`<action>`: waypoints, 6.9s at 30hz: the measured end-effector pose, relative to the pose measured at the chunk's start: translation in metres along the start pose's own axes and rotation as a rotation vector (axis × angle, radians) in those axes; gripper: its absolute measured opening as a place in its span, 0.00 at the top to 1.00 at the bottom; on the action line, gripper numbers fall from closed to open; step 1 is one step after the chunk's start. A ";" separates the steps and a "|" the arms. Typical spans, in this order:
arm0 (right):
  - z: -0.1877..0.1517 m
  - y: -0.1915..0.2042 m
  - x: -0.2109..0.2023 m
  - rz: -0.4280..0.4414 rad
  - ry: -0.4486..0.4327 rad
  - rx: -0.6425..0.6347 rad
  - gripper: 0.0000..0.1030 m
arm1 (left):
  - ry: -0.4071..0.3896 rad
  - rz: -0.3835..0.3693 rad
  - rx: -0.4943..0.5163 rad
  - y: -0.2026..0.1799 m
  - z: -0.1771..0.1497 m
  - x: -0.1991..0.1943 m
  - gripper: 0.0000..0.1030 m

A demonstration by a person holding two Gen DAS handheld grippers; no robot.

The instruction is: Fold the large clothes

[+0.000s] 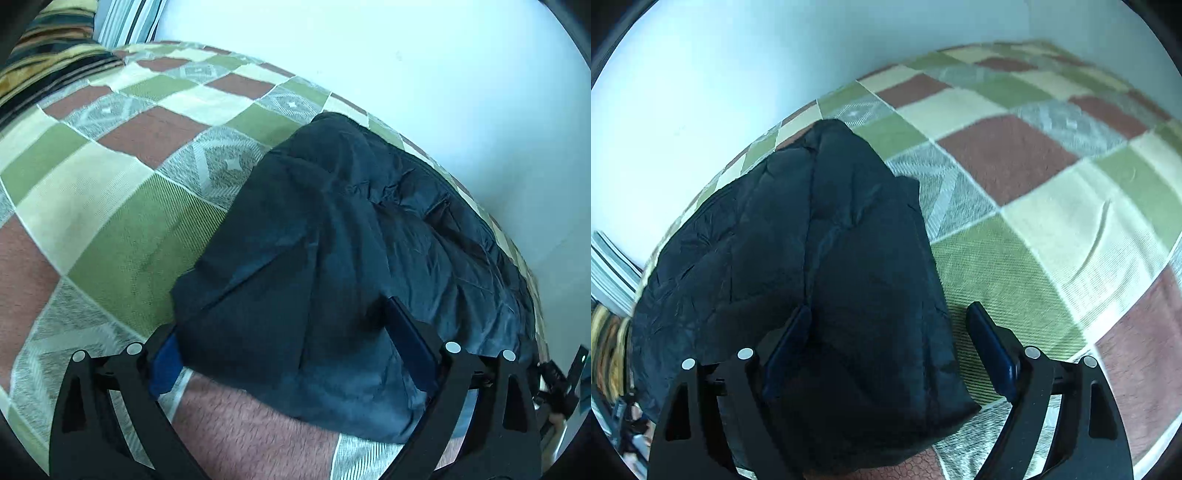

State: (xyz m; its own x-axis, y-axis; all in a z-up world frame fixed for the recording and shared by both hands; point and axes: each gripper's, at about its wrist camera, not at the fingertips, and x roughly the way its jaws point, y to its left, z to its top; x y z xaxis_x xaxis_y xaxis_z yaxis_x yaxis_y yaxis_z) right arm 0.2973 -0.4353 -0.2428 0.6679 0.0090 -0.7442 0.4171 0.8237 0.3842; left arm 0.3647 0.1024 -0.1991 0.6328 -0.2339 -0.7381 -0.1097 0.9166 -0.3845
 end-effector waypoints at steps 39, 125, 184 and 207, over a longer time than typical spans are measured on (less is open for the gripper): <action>-0.203 0.036 -0.132 0.220 0.044 -0.137 0.78 | -0.101 0.090 -0.059 0.148 -0.098 -0.203 0.84; -0.277 0.265 -0.077 -0.069 -0.032 -0.600 0.55 | 0.308 -0.218 0.128 0.177 -0.018 -0.132 0.25; -0.282 0.273 -0.072 -0.086 -0.075 -0.589 0.55 | 0.409 -0.387 0.252 0.053 -0.010 -0.146 0.82; -0.261 0.246 -0.086 -0.005 -0.037 -0.562 0.55 | 0.339 -0.382 0.407 -0.107 -0.065 -0.185 0.83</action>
State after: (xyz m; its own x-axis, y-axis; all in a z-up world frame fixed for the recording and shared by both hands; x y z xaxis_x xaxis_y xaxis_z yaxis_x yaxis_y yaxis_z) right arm 0.1818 -0.0856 -0.2267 0.6924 -0.0077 -0.7215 0.0347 0.9991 0.0226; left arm 0.2093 0.0263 -0.0577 0.2860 -0.5955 -0.7507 0.4162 0.7829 -0.4624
